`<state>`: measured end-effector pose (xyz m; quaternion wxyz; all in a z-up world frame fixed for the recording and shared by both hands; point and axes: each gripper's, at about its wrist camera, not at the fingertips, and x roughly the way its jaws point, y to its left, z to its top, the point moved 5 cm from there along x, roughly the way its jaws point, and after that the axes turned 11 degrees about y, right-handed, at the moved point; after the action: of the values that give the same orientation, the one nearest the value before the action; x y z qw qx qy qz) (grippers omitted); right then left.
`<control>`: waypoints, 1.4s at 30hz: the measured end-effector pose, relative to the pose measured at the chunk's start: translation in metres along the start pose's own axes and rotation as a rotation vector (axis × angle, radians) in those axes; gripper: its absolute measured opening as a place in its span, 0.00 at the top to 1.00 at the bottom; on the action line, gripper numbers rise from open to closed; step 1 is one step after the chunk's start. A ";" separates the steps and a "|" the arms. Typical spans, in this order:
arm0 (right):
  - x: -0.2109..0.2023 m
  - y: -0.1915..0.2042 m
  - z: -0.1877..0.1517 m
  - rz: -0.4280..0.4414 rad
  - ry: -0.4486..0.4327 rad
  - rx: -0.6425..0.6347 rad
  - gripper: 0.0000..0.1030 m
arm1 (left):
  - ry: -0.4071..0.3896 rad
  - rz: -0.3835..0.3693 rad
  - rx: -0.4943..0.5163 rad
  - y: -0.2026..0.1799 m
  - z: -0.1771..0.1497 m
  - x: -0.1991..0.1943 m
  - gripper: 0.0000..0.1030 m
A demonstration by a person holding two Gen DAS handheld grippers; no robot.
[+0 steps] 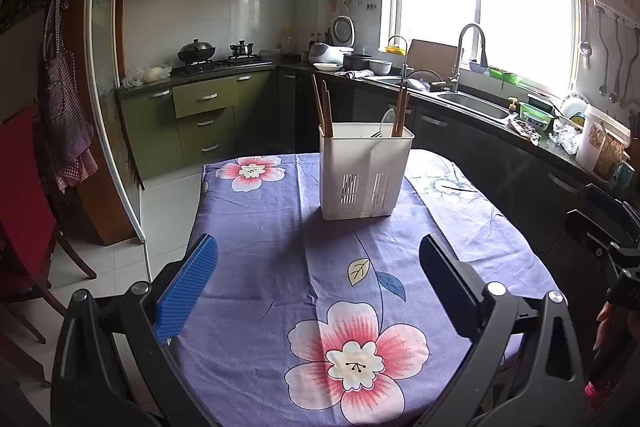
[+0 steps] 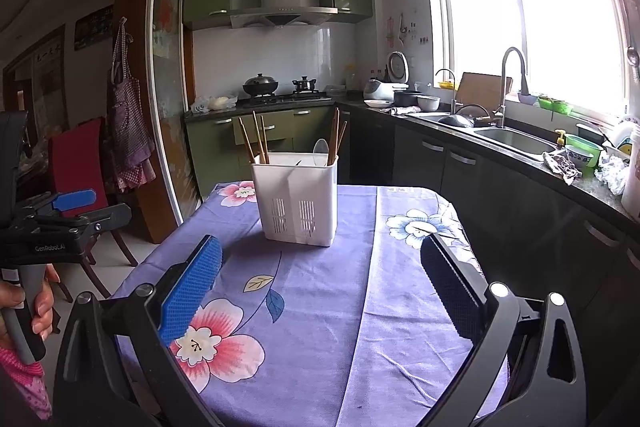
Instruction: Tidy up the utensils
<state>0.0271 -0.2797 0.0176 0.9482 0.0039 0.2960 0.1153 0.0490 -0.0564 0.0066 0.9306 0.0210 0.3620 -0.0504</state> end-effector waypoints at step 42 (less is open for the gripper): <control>0.006 0.005 -0.002 0.004 0.008 0.004 0.05 | -0.003 0.015 0.005 0.004 0.002 -0.001 0.07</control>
<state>0.0300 -0.2739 0.0124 0.9468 0.0060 0.2999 0.1165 0.0499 -0.0525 0.0088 0.9313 0.0259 0.3605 -0.0444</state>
